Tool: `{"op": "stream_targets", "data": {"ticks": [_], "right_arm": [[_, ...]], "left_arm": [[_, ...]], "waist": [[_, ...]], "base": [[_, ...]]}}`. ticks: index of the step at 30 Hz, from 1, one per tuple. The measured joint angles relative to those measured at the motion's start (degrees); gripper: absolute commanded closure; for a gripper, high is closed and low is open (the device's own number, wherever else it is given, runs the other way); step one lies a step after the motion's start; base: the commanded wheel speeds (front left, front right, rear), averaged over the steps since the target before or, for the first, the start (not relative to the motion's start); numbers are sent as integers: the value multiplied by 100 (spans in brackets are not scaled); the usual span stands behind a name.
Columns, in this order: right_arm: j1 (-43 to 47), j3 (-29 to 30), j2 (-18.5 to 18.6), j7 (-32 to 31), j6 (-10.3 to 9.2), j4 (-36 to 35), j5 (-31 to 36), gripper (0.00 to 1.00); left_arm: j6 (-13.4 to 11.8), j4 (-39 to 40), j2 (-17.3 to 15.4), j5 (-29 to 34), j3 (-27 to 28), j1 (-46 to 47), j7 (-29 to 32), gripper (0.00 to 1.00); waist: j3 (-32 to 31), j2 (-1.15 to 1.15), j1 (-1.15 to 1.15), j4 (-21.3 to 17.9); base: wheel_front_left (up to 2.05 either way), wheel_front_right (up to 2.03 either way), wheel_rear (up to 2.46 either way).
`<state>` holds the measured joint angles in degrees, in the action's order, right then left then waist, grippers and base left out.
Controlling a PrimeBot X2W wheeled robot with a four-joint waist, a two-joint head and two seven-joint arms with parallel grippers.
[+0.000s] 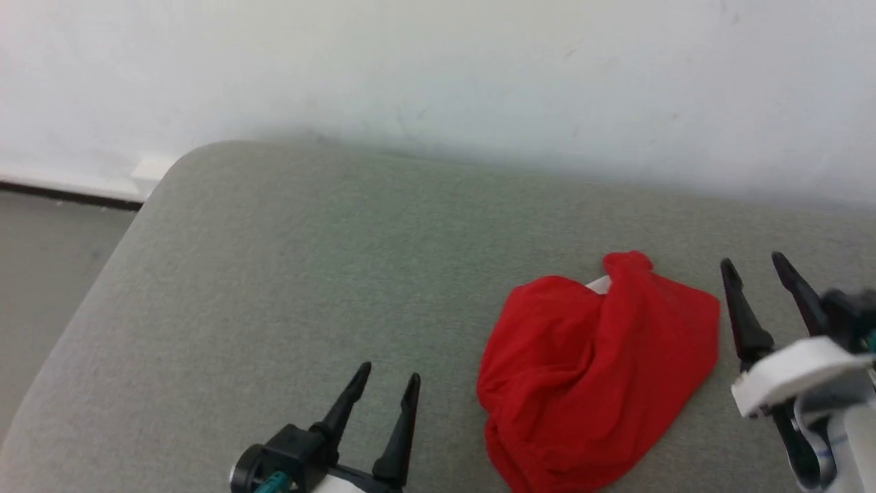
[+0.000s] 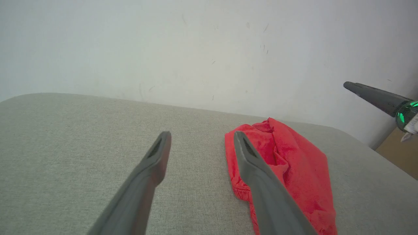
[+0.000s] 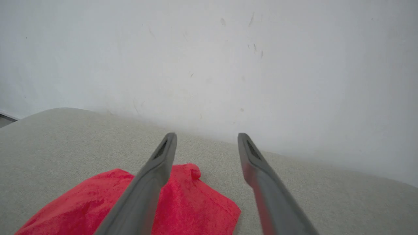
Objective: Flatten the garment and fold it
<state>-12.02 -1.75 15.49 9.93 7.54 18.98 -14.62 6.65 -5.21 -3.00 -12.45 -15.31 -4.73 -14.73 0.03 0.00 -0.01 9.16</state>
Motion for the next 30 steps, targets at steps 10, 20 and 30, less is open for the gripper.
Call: {"op": "stream_targets", "data": {"ticks": [10,20,30], "right_arm": [[1443,978,-891,-57,0,-1266,405,0],[1462,1074,-1014,-339,0,-1707,491,0],[1463,1071,-1096,-334,-1,-1566,490,0]], "left_arm": [[44,-672,-177,-197,-1241,257,710,0],[45,-1079,-610,-635,-2512,1391,2261,0],[45,-1235,-791,-909,-2632,1652,2483,100]], "waist": [[-83,0,0,-667],[372,0,2,-1050],[671,0,2,-1300]], "base": [[0,0,0],[0,0,0],[0,0,0]]}}
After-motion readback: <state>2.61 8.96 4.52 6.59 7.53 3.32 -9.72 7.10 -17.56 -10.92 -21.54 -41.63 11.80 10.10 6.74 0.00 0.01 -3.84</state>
